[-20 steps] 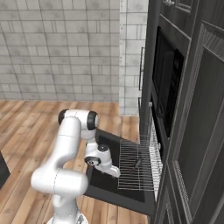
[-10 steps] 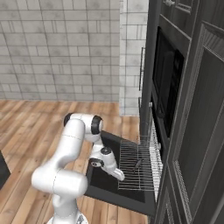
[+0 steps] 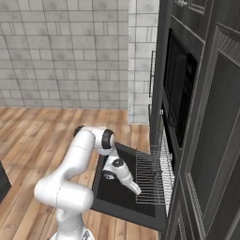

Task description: Place the fish on the bottom rack of the oven, and slide the tray back inside. Close the oven door.

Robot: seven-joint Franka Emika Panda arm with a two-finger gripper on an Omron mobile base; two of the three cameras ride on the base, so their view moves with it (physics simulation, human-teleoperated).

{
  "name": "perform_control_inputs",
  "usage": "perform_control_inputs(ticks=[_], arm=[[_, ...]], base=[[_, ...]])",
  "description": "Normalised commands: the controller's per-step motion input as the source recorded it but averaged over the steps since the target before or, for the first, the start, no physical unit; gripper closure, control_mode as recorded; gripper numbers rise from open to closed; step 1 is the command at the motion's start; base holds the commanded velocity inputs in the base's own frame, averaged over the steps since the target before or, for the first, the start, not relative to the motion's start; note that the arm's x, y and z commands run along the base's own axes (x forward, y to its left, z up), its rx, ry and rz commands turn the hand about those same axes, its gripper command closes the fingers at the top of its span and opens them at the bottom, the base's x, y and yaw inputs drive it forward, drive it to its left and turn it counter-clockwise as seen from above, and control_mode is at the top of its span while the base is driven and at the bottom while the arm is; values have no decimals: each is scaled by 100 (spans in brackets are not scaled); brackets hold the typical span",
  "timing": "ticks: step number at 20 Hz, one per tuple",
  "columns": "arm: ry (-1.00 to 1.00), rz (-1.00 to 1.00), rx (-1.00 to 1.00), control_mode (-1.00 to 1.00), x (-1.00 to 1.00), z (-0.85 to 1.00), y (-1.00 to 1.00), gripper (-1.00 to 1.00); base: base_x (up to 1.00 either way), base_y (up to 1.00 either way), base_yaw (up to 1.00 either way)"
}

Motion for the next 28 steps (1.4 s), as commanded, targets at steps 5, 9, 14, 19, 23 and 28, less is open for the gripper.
perform_control_inputs(ticks=[5,9,14,19,23,28], arm=[[12,-25,-7,-100,100,0,-37,-100],[12,-26,-7,-100,100,0,-41,-100],[11,-27,-7,-100,100,0,-45,-100],[9,-26,-6,-100,100,11,-55,-100],[5,-22,-4,-100,96,31,-52,-100],[-1,-3,0,-100,9,88,4,-100]], base=[[0,0,0],[0,0,0],[0,0,0],[0,0,0],[0,0,0],[0,0,0]])
